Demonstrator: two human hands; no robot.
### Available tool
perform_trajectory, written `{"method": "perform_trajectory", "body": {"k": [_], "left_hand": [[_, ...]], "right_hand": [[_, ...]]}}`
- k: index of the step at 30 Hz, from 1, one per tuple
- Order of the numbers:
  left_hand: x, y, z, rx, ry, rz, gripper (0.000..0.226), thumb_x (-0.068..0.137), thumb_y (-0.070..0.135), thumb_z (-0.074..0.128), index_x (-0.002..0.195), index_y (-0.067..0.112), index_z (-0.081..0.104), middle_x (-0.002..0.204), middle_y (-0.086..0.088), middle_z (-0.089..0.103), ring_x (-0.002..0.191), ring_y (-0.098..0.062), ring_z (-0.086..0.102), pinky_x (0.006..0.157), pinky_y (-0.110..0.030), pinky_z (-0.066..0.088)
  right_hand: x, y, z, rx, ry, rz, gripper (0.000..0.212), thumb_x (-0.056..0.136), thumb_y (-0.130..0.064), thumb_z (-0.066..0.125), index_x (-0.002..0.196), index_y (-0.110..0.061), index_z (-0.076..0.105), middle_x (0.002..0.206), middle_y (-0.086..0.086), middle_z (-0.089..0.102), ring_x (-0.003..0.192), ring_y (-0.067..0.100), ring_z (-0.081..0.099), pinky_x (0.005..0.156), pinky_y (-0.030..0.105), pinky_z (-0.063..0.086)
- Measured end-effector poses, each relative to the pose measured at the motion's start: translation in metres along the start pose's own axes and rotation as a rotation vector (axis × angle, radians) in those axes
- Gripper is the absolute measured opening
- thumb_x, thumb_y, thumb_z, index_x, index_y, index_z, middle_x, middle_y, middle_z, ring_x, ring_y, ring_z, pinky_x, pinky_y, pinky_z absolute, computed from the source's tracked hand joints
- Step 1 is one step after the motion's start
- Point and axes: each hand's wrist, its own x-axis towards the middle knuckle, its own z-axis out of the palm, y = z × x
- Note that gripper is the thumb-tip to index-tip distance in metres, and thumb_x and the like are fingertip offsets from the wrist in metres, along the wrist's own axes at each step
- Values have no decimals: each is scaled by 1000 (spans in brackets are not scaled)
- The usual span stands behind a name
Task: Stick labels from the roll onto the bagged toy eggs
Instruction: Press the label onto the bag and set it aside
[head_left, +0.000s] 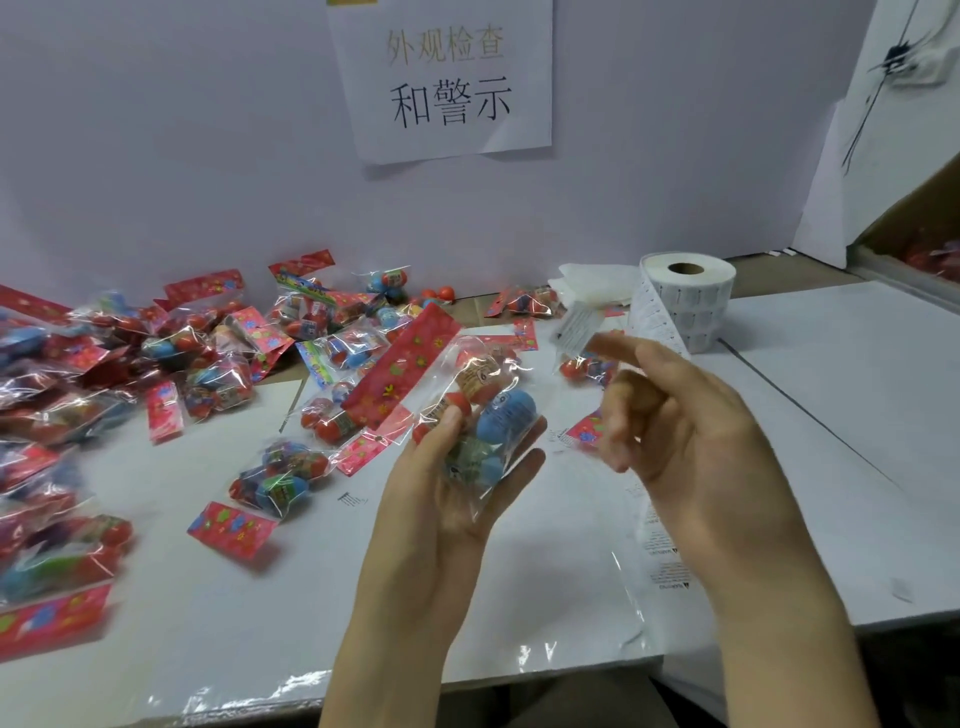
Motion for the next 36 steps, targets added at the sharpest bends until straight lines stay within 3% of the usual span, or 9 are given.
{"method": "perform_trajectory", "body": {"k": [2, 4, 7, 12, 16, 21, 27, 36], "left_hand": [[-1, 1, 3, -19, 5, 25, 25, 93, 25, 63, 105, 13, 81, 125, -17, 72, 113, -41, 71, 80, -38, 63], [-2, 1, 5, -20, 14, 69, 28, 94, 25, 62, 114, 12, 76, 127, -15, 72, 116, -39, 70, 85, -37, 62], [-4, 0, 9, -20, 51, 117, 46, 92, 23, 62, 136, 10, 59, 130, -13, 71, 120, -35, 68, 93, -39, 60], [-7, -5, 19, 35, 126, 191, 47, 91, 21, 60, 138, 14, 58, 126, -5, 74, 118, -22, 70, 99, -41, 57], [-9, -7, 23, 5, 165, 224, 48, 89, 23, 62, 136, 12, 59, 126, -7, 74, 118, -22, 70, 100, -39, 55], [-10, -10, 25, -22, 159, 294, 40, 87, 22, 64, 127, 15, 65, 121, -7, 76, 113, -19, 72, 89, -26, 60], [-10, -14, 26, -11, 140, 323, 41, 85, 24, 65, 124, 11, 63, 119, -10, 75, 107, -20, 72, 87, -27, 59], [-12, -15, 25, 36, 173, 339, 50, 83, 27, 67, 131, 15, 62, 122, -6, 75, 115, -19, 71, 86, -22, 59]], "right_hand": [[2, 3, -5, 22, -45, 68, 32, 92, -36, 55, 100, -17, 80, 59, 1, 53, 49, 13, 46, 48, 22, 41], [4, 6, -5, 21, -81, 113, 30, 91, -41, 63, 99, -19, 80, 59, 0, 52, 48, 11, 44, 47, 22, 40], [6, 13, 2, -45, -40, 96, 39, 67, -55, 86, 90, -25, 80, 58, -4, 50, 48, 10, 43, 48, 20, 40], [3, 23, 21, -65, 106, 66, 22, 63, -32, 93, 76, -22, 77, 57, -3, 50, 50, 9, 42, 49, 22, 40], [1, 27, 35, -22, 169, 102, 22, 62, -34, 81, 76, -18, 76, 61, -2, 54, 53, 11, 45, 51, 23, 40], [-1, 32, 44, -72, 168, 125, 19, 64, -40, 81, 74, -25, 77, 71, -5, 64, 57, 8, 49, 55, 23, 45], [0, 40, 50, -85, 213, 126, 11, 79, -27, 80, 78, -17, 76, 73, 1, 66, 60, 11, 49, 59, 26, 44], [-1, 43, 50, -155, 266, 83, 16, 81, -31, 81, 83, -16, 78, 75, -4, 71, 62, 8, 55, 62, 26, 47]]}}
